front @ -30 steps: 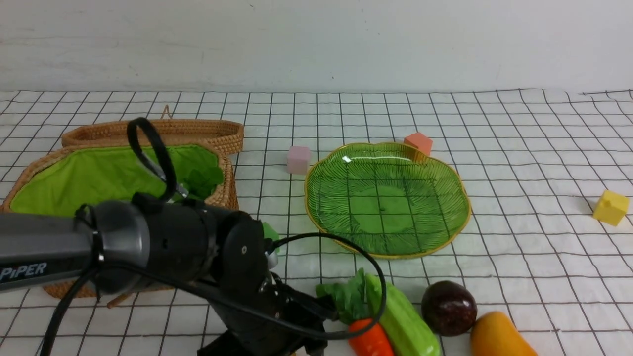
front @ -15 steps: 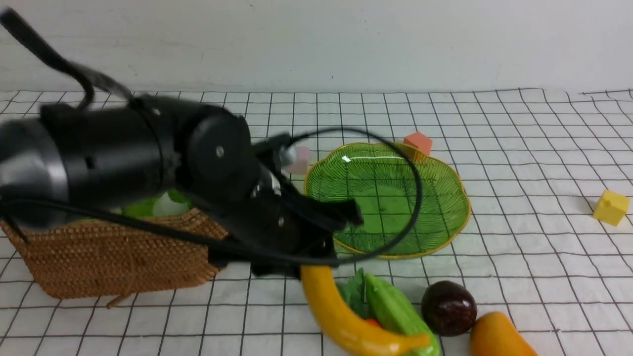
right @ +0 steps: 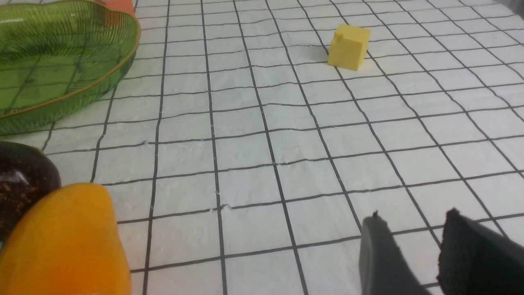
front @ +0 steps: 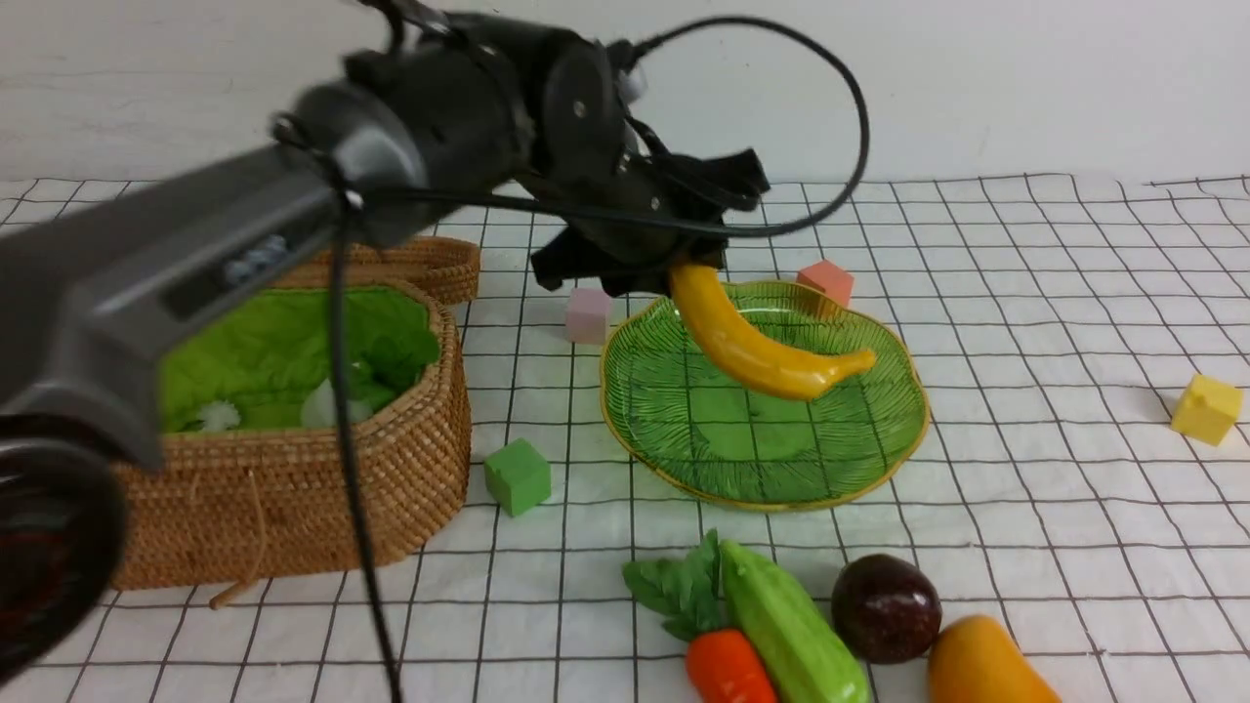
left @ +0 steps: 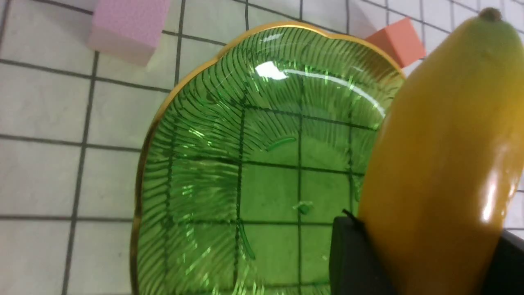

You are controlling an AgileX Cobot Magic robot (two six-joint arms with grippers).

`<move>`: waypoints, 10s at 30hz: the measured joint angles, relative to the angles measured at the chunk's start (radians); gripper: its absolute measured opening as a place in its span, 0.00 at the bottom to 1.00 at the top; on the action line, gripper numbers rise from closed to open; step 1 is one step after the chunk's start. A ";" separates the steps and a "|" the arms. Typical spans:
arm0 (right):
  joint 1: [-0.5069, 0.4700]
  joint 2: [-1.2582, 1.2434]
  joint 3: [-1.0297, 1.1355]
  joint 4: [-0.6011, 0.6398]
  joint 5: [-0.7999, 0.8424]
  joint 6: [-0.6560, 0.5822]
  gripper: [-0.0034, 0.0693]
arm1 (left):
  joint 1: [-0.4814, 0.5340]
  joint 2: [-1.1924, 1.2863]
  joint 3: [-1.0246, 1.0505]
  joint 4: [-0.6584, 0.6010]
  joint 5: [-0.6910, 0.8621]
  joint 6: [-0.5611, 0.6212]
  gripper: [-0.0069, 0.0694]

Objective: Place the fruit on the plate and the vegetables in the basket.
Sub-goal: Use the left arm to grab a banana and put it into the right plate, then use the left arm to grab a carrot and put it into the left basket, then use the right arm to grab a mango and put it into the right plate

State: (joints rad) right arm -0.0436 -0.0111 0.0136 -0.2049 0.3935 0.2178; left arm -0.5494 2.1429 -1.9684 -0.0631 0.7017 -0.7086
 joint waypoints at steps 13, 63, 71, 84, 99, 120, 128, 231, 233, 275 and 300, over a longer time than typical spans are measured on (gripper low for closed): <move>0.000 0.000 0.000 0.000 0.000 0.000 0.38 | 0.000 0.187 -0.277 0.000 0.298 0.043 0.85; 0.000 0.000 0.000 0.000 0.000 0.000 0.38 | -0.239 -0.154 0.572 -0.142 0.118 -0.168 0.56; 0.000 0.000 0.000 0.000 0.000 0.000 0.38 | -0.230 -0.224 0.582 -0.062 0.162 -0.165 0.56; 0.000 0.000 0.000 0.000 0.000 0.000 0.38 | 0.343 -0.691 0.582 0.000 0.225 -0.180 0.56; 0.000 0.000 0.000 0.000 0.000 0.000 0.38 | 0.576 -0.528 0.583 -0.026 0.194 -0.343 0.80; 0.000 0.000 0.000 0.000 0.000 0.000 0.38 | 0.577 -1.470 0.772 -0.205 0.502 0.633 0.10; 0.000 0.000 0.000 0.000 0.000 0.000 0.38 | 0.577 -1.819 1.237 -0.182 0.246 0.675 0.07; 0.013 0.793 -0.815 -0.103 0.378 0.446 0.38 | 0.577 -2.153 1.999 -0.034 -0.311 0.674 0.09; 0.057 0.867 -0.815 -0.015 0.405 0.350 0.38 | 0.577 -2.153 1.999 -0.034 -0.311 0.674 0.09; 0.329 1.415 -1.151 0.378 0.660 -0.152 0.82 | 0.577 -2.153 1.999 -0.034 -0.311 0.674 0.12; 0.277 2.069 -1.593 0.882 0.146 -0.861 0.82 | 0.577 -2.153 1.999 -0.034 -0.311 0.674 0.12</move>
State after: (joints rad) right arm 0.2338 2.0582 -1.5798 0.6770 0.5393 -0.6433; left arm 0.0274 -0.0099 0.0308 -0.0974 0.3910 -0.0344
